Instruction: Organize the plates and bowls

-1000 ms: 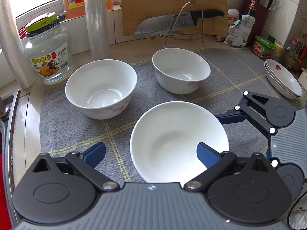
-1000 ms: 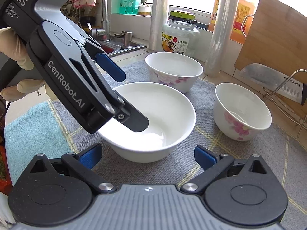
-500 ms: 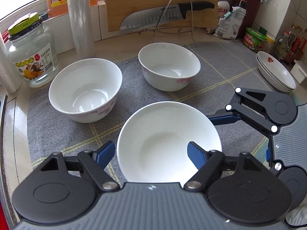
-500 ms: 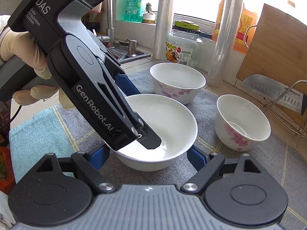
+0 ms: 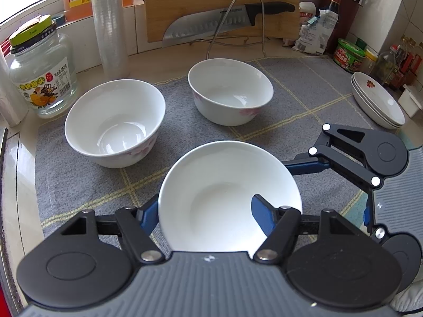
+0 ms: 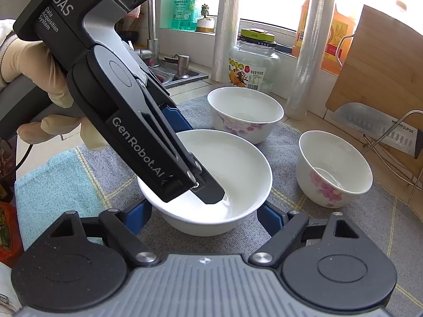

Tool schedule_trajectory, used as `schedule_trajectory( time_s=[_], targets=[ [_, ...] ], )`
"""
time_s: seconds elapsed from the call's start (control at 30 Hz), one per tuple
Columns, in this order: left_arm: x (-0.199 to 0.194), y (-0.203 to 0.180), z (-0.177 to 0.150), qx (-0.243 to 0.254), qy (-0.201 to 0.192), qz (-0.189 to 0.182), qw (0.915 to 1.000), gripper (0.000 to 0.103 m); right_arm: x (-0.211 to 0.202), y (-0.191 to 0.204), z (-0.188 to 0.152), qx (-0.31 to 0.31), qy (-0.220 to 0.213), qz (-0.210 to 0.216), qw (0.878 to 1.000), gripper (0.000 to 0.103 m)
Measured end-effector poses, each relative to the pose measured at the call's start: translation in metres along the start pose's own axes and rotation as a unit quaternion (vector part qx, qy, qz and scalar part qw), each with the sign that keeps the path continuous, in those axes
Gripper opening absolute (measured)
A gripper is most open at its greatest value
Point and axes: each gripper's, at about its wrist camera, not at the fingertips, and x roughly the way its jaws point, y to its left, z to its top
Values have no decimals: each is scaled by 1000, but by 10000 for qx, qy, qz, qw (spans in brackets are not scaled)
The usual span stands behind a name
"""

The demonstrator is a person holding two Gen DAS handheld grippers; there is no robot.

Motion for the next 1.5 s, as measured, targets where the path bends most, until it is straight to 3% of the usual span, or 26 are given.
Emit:
schedule_trajectory(
  time_s=[0.5,0.97,1.5],
  targets=[
    [-1,-38,16,348,-92,-293,9989,71,-32,-14,-12,153,109,-344,9992,90],
    [19,-96,41,842,-110,-706,9939,71,-72,-42,-44,478,236,-886,9946,90],
    [45,-137,57,1066,-5,-990,9894,71,-92,-66,-73,780,435,-1157,9893,90]
  ],
)
